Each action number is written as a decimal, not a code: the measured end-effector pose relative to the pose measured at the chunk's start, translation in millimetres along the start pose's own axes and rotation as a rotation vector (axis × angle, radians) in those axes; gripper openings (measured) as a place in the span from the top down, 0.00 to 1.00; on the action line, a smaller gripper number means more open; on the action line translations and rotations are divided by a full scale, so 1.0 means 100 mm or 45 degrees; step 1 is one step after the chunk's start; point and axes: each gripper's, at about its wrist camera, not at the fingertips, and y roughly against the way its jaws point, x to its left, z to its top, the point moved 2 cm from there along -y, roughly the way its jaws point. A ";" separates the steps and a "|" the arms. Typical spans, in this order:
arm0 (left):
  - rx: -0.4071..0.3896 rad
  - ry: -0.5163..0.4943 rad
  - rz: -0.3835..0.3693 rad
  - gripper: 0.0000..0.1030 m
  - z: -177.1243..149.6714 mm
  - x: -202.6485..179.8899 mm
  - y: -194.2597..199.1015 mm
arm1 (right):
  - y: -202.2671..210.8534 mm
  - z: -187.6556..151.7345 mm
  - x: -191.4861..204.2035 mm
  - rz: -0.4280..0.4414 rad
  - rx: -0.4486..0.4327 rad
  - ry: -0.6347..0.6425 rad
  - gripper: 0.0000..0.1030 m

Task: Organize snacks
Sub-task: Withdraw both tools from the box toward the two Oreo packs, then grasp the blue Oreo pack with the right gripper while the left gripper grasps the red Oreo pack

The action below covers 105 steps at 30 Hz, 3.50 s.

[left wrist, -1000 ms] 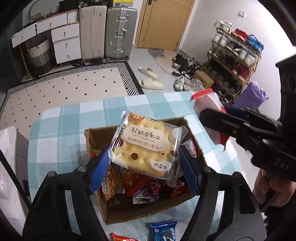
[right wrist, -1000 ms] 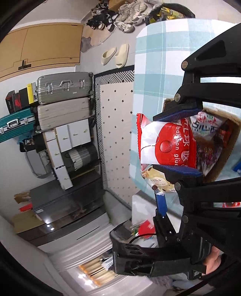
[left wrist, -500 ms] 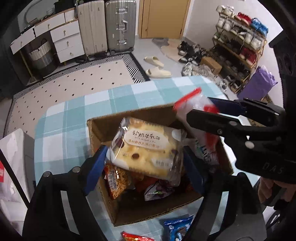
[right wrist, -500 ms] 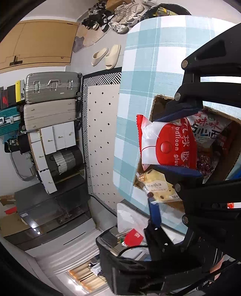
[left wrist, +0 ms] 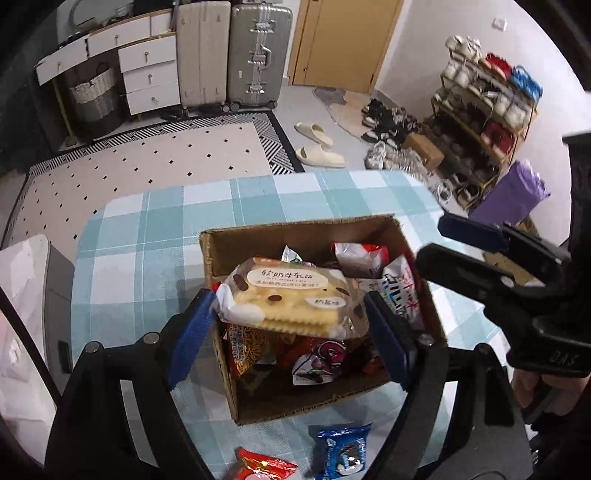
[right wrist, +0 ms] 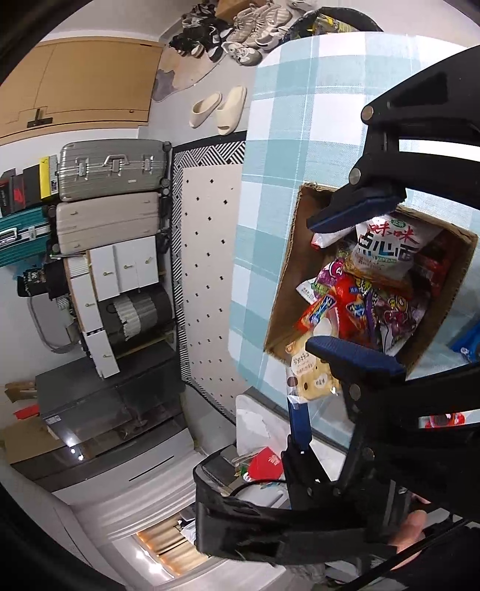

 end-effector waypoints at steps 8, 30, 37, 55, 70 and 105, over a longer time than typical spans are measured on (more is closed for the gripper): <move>-0.021 -0.017 0.018 0.22 -0.06 -0.10 0.25 | 0.28 -0.06 0.09 0.007 -0.040 0.008 0.36; -0.316 0.005 0.197 0.19 -0.66 -0.15 1.37 | 0.90 -0.39 0.37 0.087 -0.148 0.011 0.26; -0.407 0.102 0.269 0.16 -1.23 0.00 1.66 | 1.07 -0.74 0.65 0.132 -0.201 0.057 0.16; -0.603 0.212 0.382 0.01 -2.33 0.18 1.89 | 0.93 -1.78 0.93 0.112 -0.226 0.103 0.07; -0.558 0.233 0.446 0.01 -2.80 0.24 1.11 | 0.23 -2.36 0.78 0.100 -0.012 0.039 0.06; -0.543 0.245 0.497 0.01 -2.92 0.37 0.80 | -0.65 -2.37 1.00 -0.115 0.162 0.162 0.23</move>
